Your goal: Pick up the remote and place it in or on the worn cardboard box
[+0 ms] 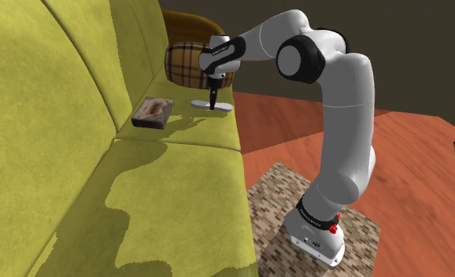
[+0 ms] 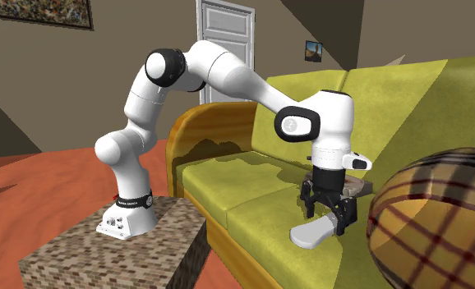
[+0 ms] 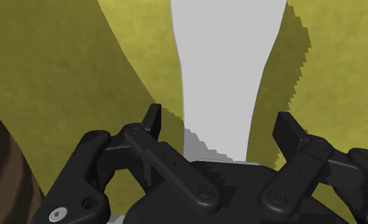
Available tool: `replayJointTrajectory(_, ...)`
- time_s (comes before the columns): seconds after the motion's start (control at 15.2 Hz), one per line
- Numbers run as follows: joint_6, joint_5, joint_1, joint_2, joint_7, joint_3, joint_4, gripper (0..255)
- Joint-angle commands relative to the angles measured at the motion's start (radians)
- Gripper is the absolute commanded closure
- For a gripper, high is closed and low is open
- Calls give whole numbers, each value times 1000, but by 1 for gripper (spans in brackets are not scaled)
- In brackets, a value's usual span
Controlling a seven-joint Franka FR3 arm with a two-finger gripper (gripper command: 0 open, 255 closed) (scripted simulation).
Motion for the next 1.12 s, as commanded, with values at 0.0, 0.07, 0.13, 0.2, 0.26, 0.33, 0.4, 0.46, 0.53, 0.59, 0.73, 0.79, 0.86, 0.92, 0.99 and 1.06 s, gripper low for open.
replayJointTrajectory(0.0, 5, 1, 0, 2, 0, 0, -2, 0)
replayJointTrajectory(0.07, 5, 1, 0, 2, 0, 0, -2, 0)
replayJointTrajectory(0.13, 5, 1, 0, 2, 0, 0, -2, 0)
replayJointTrajectory(0.2, 5, 1, 0, 2, 0, 0, -2, 0)
replayJointTrajectory(0.26, 5, 1, 0, 2, 0, 0, -2, 0)
replayJointTrajectory(0.33, 5, 1, 0, 2, 0, 0, -2, 0)
replayJointTrajectory(0.4, 5, 1, 0, 2, 0, 0, -2, 255)
replayJointTrajectory(0.46, 5, 1, 0, 2, 0, 0, -2, 255)
replayJointTrajectory(0.53, 5, 1, 0, 2, 0, 0, -2, 255)
replayJointTrajectory(0.59, 5, 1, 0, 2, 0, 0, -2, 255)
replayJointTrajectory(0.73, 5, 1, 0, 2, 0, 0, -2, 255)
replayJointTrajectory(0.79, 5, 1, 0, 2, 0, 0, -2, 255)
replayJointTrajectory(0.86, 5, 1, 0, 2, 0, 0, -2, 255)
replayJointTrajectory(0.92, 5, 1, 0, 2, 0, 0, -2, 255)
replayJointTrajectory(0.99, 5, 1, 0, 2, 0, 0, -2, 255)
replayJointTrajectory(1.06, -6, -1, 0, -4, 1, -1, 3, 255)
